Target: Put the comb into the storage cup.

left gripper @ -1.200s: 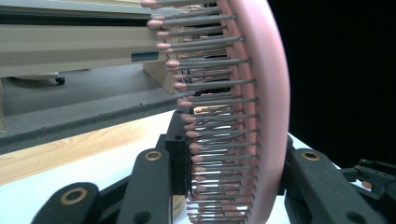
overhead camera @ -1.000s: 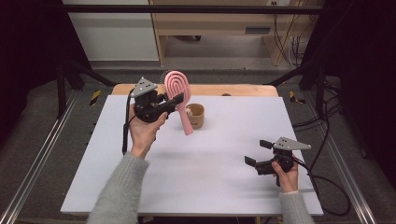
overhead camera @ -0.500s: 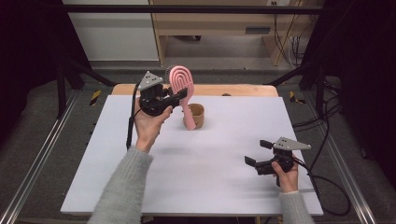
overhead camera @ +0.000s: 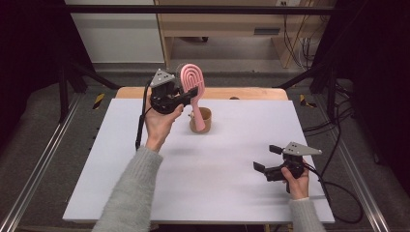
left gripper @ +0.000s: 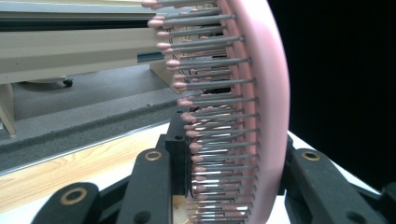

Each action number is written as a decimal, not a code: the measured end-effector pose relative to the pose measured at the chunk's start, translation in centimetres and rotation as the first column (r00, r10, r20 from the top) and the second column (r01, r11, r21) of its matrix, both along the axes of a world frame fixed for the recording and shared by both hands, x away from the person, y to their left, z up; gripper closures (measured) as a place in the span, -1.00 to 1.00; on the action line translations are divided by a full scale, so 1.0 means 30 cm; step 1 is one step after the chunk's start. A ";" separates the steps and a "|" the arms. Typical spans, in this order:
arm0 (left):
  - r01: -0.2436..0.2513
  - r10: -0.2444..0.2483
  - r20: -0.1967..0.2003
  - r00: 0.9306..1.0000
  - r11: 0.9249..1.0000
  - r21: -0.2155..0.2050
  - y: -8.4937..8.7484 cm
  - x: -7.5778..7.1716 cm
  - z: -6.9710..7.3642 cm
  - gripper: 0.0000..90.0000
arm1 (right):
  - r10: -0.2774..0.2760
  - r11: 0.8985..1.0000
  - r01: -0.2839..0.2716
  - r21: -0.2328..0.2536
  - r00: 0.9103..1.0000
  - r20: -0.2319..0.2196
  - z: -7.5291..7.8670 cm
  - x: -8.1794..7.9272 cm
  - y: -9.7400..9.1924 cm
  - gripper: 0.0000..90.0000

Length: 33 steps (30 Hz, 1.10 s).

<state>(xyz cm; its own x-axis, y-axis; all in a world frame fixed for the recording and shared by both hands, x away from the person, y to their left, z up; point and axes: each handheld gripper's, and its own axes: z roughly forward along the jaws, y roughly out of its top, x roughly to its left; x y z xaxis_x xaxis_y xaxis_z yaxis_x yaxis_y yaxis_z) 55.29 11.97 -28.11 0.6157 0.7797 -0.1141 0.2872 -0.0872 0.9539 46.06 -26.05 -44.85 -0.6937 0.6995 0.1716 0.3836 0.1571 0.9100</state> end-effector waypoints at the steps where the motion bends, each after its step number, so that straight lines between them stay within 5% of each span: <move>1: 0.000 0.000 0.001 1.000 1.000 0.000 -0.003 0.004 0.001 0.40 | 0.000 1.000 0.000 -0.001 1.000 0.000 0.000 0.000 0.000 -0.99; 33: -0.030 0.030 0.022 0.999 0.999 0.015 -0.064 0.122 0.015 0.40 | -0.006 1.000 0.006 -0.001 1.000 0.005 0.002 -0.001 -0.006 -0.99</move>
